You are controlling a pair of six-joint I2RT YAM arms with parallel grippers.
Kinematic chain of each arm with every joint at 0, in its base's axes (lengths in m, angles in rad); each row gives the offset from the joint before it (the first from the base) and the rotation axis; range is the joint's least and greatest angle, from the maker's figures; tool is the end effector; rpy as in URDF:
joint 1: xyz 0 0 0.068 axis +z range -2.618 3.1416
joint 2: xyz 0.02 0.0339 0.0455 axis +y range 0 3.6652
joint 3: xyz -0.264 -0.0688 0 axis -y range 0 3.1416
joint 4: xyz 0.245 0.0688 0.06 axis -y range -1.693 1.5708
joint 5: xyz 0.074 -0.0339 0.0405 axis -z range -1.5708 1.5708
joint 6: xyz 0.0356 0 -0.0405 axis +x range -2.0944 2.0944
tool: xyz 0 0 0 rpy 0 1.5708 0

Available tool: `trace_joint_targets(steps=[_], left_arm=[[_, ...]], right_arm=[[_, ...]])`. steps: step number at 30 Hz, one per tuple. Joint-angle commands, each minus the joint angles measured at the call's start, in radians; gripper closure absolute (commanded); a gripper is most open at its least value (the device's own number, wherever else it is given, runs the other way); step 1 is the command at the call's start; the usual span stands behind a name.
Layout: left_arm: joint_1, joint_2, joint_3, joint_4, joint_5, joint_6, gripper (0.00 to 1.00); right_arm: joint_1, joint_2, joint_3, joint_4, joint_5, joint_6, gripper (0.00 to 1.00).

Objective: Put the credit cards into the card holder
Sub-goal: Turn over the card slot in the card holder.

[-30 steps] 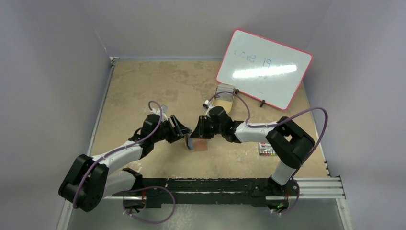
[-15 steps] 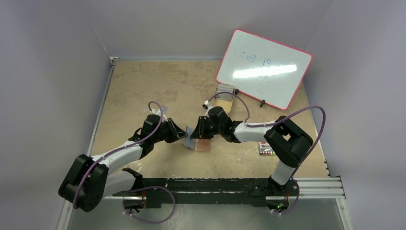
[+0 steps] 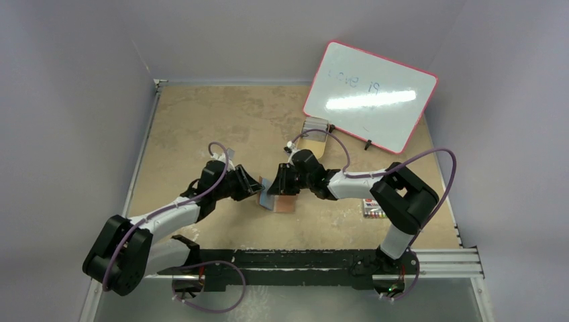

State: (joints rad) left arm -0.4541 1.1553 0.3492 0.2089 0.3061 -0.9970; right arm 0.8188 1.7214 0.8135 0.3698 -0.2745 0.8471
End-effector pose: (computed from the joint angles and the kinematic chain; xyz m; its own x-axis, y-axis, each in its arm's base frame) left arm 0.1891 -0.1042 0.1591 -0.8137 -0.4940 -0.3066 -0.0758 0.6130 -0.7865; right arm 0.2325 0.2627 0.1628 -0.8778 0.1175 -0.4645 -0.3084 0.6033 0.7355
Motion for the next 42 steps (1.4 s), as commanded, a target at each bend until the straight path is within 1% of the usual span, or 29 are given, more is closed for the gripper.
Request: trace_joint_targets(steps=[1,4,6,13,15,18,22,26,29,30,33,34,37,39,42], left_arm=[[-0.003,0.022,0.01,0.036,-0.01,0.035,0.66],[-0.003,0.038,0.003,0.049,-0.008,0.04,0.65],[-0.003,0.047,-0.002,0.069,-0.001,0.035,0.67],[-0.003,0.051,0.003,0.1,0.021,0.023,0.88],[-0.003,0.045,0.0,0.106,0.029,0.02,0.91],[-0.003,0.025,-0.012,0.132,0.039,0.009,0.9],[-0.003,0.0,-0.037,0.189,0.062,-0.016,0.92],[-0.003,-0.004,-0.049,0.216,0.066,-0.031,0.86],[-0.003,0.008,-0.049,0.222,0.075,-0.03,0.87],[-0.003,0.013,-0.05,0.223,0.077,-0.03,0.86],[-0.003,0.017,-0.044,0.219,0.083,-0.029,0.78],[-0.003,0.016,-0.044,0.218,0.083,-0.029,0.79],[-0.003,0.014,-0.046,0.219,0.085,-0.028,0.9],[-0.003,0.01,-0.049,0.223,0.086,-0.031,1.0],[-0.004,0.009,-0.049,0.224,0.09,-0.03,1.0]], right_arm=[[0.002,-0.007,0.001,-0.013,0.015,-0.017,0.74],[0.002,-0.009,-0.013,-0.02,0.014,-0.015,0.74],[0.002,-0.01,-0.022,-0.016,0.016,-0.013,0.74],[0.001,-0.009,-0.041,-0.002,0.026,-0.011,0.74],[0.002,0.001,-0.045,0.0,0.038,-0.02,0.74],[0.0,0.035,-0.044,-0.002,0.052,-0.022,0.74],[0.0,0.047,-0.058,0.016,0.05,-0.02,0.74],[0.0,0.047,-0.061,0.02,0.051,-0.017,0.75],[-0.001,0.043,-0.063,0.019,0.053,-0.017,0.74],[0.0,0.042,-0.063,0.021,0.055,-0.017,0.75],[-0.001,0.04,-0.063,0.02,0.065,-0.018,0.75],[0.0,0.04,-0.061,0.018,0.072,-0.019,0.75],[0.0,0.031,-0.063,0.013,0.079,-0.023,0.75],[0.0,0.027,-0.062,0.005,0.078,-0.027,0.75],[0.0,0.025,-0.061,0.004,0.078,-0.028,0.74]])
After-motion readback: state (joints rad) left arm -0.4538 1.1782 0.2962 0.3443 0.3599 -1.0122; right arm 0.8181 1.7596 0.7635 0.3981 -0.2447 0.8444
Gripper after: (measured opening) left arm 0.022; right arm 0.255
